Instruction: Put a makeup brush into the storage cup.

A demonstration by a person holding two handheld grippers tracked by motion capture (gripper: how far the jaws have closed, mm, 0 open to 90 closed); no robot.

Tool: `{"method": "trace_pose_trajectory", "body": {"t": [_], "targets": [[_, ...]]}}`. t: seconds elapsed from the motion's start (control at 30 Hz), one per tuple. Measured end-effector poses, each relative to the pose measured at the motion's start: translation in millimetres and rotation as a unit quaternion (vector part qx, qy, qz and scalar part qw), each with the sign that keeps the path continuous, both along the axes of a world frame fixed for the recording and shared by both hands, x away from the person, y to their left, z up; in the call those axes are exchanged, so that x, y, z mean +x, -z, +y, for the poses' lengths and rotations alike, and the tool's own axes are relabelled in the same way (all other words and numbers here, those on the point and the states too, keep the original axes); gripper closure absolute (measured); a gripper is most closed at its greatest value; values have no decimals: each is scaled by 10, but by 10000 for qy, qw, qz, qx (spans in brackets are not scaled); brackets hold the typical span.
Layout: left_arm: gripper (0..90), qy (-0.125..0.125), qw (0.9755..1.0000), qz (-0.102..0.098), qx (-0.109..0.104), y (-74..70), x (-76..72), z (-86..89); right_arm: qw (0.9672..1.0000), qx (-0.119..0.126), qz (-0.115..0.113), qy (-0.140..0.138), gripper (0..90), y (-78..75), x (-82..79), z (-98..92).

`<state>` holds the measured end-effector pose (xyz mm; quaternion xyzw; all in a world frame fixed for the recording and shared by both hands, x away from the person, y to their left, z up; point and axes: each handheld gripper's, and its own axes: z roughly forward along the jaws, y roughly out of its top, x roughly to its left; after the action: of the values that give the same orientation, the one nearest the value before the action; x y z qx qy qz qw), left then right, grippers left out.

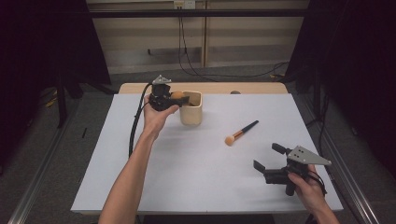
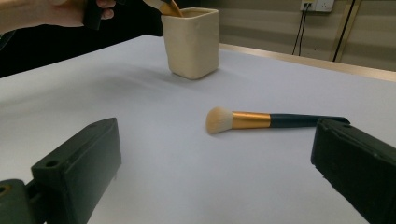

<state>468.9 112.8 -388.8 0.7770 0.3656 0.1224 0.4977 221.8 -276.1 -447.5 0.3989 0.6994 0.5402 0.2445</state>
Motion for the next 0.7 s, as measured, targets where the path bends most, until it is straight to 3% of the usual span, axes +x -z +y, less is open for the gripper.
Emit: {"method": "trace_pose_trajectory", "body": {"t": [0.1,0.27,0.43,0.53,0.7], "targets": [[300,23,9999,-94,-52,-34,-27,6,10000,-4,-2,3,12,0,1,-1],[181,19,9998,-209,-53,-51,-97,30,10000,-2,1,7,12,0,4,-5],[62,28,9996,-223,-185,-53,-163,99,10000,-8,-3,11,12,1,4,-1],[36,111,9988,-396,-252,-89,-248,151,10000,-6,-2,5,12,1,4,1],[28,191,9982,-480,-294,-137,-356,220,10000,-9,3,13,11,3,8,-1]]}}
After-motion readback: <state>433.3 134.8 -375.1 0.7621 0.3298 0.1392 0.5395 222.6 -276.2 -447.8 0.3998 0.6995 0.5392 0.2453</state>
